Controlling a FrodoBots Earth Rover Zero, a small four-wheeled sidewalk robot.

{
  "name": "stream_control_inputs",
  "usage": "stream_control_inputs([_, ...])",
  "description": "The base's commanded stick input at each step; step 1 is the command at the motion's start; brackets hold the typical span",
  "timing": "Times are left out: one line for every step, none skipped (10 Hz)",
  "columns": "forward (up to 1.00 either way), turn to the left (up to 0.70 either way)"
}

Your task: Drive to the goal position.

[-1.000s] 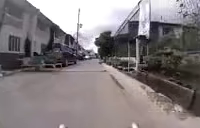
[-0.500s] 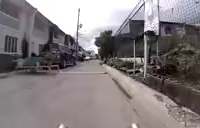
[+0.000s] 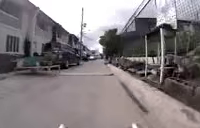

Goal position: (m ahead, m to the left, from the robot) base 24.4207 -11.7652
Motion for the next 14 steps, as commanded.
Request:
stream_control_inputs([1.00, 0.02])
stream_control_inputs([1.00, 0.02])
stream_control_inputs([1.00, 0.02])
stream_control_inputs([1.00, 0.02])
stream_control_inputs([1.00, 0.02])
stream_control_inputs([1.00, 0.02])
stream_control_inputs([1.00, 0.02])
stream_control_inputs([1.00, 0.02])
stream_control_inputs([1.00, 0.02])
stream_control_inputs([1.00, 0.02])
stream_control_inputs([1.00, -0.34])
stream_control_inputs([1.00, -0.27])
stream_control_inputs([1.00, -0.04])
stream_control_inputs([1.00, 0.02])
